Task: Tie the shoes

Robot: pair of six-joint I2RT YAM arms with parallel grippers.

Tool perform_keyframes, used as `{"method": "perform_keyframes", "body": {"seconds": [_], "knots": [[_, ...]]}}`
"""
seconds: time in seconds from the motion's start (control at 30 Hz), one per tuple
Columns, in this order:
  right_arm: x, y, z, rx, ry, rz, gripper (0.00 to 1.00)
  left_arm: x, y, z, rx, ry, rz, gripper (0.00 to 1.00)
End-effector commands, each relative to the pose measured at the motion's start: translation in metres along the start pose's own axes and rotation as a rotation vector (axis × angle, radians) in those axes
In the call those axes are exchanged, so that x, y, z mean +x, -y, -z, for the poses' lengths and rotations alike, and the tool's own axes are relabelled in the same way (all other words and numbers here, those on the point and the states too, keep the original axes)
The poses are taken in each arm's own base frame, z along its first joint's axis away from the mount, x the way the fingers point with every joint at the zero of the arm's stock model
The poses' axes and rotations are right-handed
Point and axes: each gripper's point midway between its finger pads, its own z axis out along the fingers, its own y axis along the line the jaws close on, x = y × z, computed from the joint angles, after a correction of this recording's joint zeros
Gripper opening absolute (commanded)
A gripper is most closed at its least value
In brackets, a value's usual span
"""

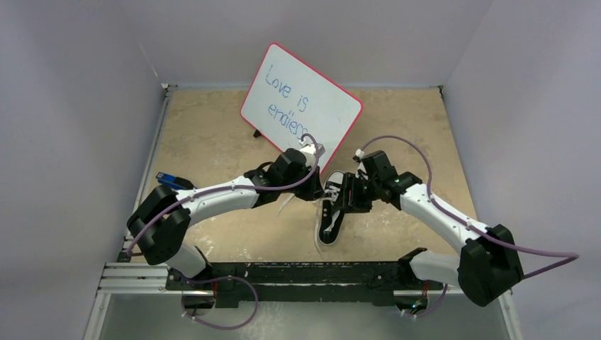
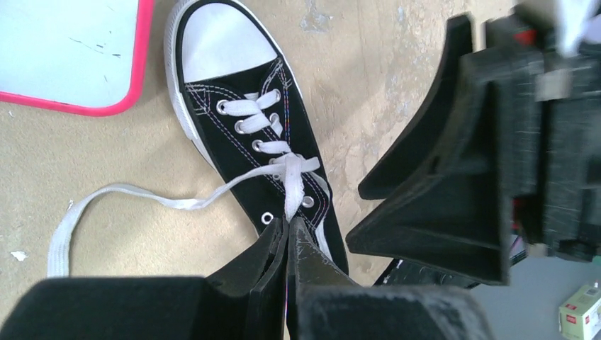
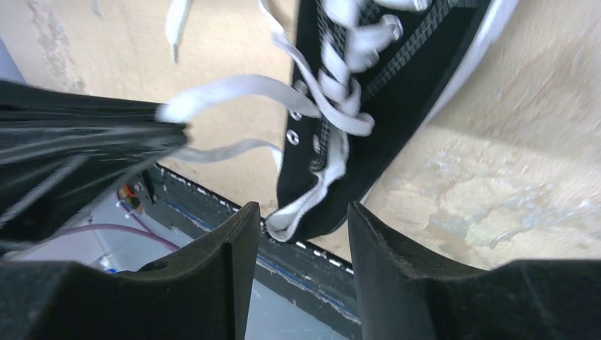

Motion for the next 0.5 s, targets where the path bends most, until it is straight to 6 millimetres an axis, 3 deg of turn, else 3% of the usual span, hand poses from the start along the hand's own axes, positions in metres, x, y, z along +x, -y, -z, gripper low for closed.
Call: {"method": "perform_keyframes", "body": {"seconds": [0.0, 0.13, 0.23, 0.27, 0.3, 0.37, 0.47], "knots": [[-0.021, -0.008, 0.019, 0.024, 0.051, 0.223, 0.51, -0.022, 0.014, -0.004, 0.049, 0.019, 0.066, 0.0], [-0.028, -0.023, 0.022, -0.052, 0.105, 0.252, 0.51, -0.022, 0.015, -0.007, 0.054, -0.002, 0.073, 0.0], [-0.049, -0.008, 0.024, 0.06, 0.15, 0.224, 0.5, -0.022, 0.011, -0.007, 0.038, -0.007, 0.064, 0.0], [-0.054, -0.006, 0.023, 0.069, 0.143, 0.224, 0.47, -0.021, 0.01, -0.006, 0.034, -0.012, 0.061, 0.0], [-0.054, -0.008, 0.023, 0.054, 0.122, 0.235, 0.33, -0.021, 0.008, -0.006, 0.029, -0.014, 0.064, 0.0], [-0.058, -0.028, 0.02, -0.052, 0.13, 0.301, 0.24, -0.022, 0.008, -0.006, 0.034, -0.01, 0.076, 0.0], [-0.041, -0.065, 0.018, -0.265, 0.135, 0.39, 0.28, -0.025, 0.011, -0.008, 0.052, -0.005, 0.076, 0.0]]}}
